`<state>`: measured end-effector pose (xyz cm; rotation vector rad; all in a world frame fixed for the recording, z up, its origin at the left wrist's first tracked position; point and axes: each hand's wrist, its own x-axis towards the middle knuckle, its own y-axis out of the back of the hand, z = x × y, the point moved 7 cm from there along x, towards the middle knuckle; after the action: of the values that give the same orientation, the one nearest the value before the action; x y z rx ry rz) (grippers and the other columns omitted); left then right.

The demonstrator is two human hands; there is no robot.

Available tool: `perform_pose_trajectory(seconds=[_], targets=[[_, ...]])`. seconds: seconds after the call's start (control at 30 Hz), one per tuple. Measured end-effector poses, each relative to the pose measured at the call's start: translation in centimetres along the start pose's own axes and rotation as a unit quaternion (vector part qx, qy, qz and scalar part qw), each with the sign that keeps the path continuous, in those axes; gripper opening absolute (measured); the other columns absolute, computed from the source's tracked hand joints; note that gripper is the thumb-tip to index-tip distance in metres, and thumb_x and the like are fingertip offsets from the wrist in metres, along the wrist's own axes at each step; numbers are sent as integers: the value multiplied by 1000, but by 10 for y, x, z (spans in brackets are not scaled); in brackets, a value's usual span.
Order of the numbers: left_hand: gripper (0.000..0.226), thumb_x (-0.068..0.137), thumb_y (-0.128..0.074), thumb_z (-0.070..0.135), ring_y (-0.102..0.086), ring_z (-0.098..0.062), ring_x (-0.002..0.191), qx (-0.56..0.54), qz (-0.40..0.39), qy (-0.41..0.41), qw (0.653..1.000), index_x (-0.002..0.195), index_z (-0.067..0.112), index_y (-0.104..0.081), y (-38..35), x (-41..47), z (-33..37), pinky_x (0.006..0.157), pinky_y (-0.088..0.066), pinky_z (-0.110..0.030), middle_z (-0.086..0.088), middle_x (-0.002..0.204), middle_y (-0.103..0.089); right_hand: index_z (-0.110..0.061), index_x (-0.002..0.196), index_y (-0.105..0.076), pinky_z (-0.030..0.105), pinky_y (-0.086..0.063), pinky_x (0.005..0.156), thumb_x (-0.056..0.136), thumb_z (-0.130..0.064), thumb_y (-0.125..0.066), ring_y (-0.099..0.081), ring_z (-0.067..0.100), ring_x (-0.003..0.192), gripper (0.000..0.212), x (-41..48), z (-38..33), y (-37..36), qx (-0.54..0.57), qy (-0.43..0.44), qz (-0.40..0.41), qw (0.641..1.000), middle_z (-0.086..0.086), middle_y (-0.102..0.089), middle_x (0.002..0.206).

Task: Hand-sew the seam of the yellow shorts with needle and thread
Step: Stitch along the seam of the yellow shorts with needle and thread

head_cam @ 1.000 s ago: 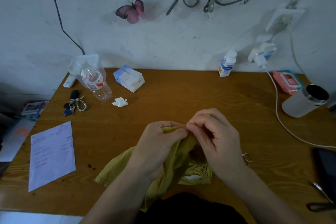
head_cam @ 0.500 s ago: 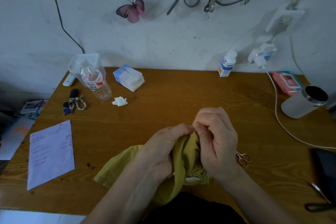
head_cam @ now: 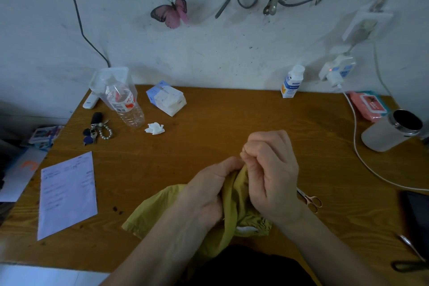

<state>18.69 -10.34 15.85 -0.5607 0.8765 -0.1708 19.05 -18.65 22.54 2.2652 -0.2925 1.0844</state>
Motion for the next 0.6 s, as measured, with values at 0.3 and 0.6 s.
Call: perform_pose_trajectory(seconds=[0.3, 0.6], targets=[[16, 83, -63, 12, -71, -21, 67, 129, 46, -213, 967, 74, 13, -76, 23, -6, 37, 61, -56, -28, -13, 75, -74, -15, 75, -50, 16, -33, 44, 93, -16, -42, -39, 7, 48, 20, -1, 45, 16, 478, -427, 44, 766, -2, -57, 63], [18, 85, -62, 14, -72, -21, 69, 148, 115, -265, 946, 75, 19, -76, 43, -18, 58, 58, -56, -26, -11, 77, -74, -16, 74, -54, 15, -34, 41, 85, -20, -45, -33, 5, 46, 15, -33, 82, 45, 496, -531, 131, 675, -7, -39, 54]])
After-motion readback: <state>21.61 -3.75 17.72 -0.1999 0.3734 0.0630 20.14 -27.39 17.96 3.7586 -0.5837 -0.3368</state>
